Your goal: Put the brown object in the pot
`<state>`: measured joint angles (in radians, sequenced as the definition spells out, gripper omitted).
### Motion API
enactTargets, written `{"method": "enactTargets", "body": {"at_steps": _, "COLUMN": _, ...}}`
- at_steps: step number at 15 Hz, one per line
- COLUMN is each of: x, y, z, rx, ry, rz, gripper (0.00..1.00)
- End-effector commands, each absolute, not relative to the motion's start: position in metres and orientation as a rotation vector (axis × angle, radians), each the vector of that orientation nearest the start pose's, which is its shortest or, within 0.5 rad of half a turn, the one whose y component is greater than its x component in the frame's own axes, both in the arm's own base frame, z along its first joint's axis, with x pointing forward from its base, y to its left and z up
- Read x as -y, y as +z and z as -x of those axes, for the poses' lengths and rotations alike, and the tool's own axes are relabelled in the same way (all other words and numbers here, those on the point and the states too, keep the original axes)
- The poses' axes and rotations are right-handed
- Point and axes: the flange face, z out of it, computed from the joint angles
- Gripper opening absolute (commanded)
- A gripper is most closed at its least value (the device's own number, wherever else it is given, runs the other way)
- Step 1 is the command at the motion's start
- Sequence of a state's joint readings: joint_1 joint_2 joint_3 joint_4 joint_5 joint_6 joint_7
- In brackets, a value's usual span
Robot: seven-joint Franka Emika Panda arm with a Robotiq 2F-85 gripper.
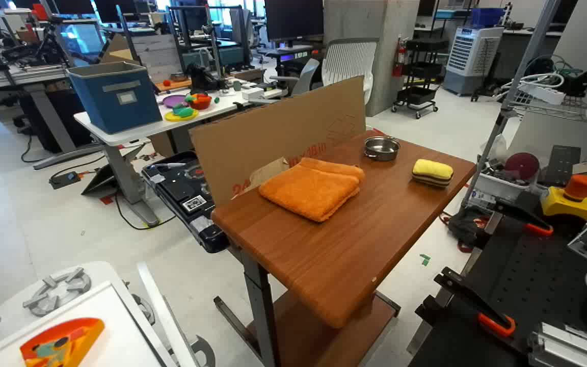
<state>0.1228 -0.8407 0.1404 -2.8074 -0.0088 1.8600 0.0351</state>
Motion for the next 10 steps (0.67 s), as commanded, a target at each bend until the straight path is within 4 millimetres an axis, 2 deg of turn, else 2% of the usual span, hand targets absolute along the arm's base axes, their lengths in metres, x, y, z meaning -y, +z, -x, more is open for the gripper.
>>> {"method": "enactTargets", "body": {"at_steps": 1, "x": -0.068, "y": 0.414, "z": -0.273, "rx": 0.291, "ry": 0.168, "rz": 3.251, "gripper": 1.0}}
{"method": "enactTargets", "body": {"at_steps": 5, "x": -0.068, "y": 0.412, "z": -0.273, "rx": 0.291, "ry": 0.179, "rz": 3.25, "gripper": 1.0}}
{"method": "enactTargets", "body": {"at_steps": 7, "x": -0.066, "y": 0.406, "z": -0.283, "rx": 0.288, "ry": 0.17, "rz": 3.248, "gripper": 1.0}}
{"method": "enactTargets", "body": {"at_steps": 10, "x": -0.046, "y": 0.4, "z": -0.313, "rx": 0.246, "ry": 0.056, "rz": 3.256, "gripper": 1.0}}
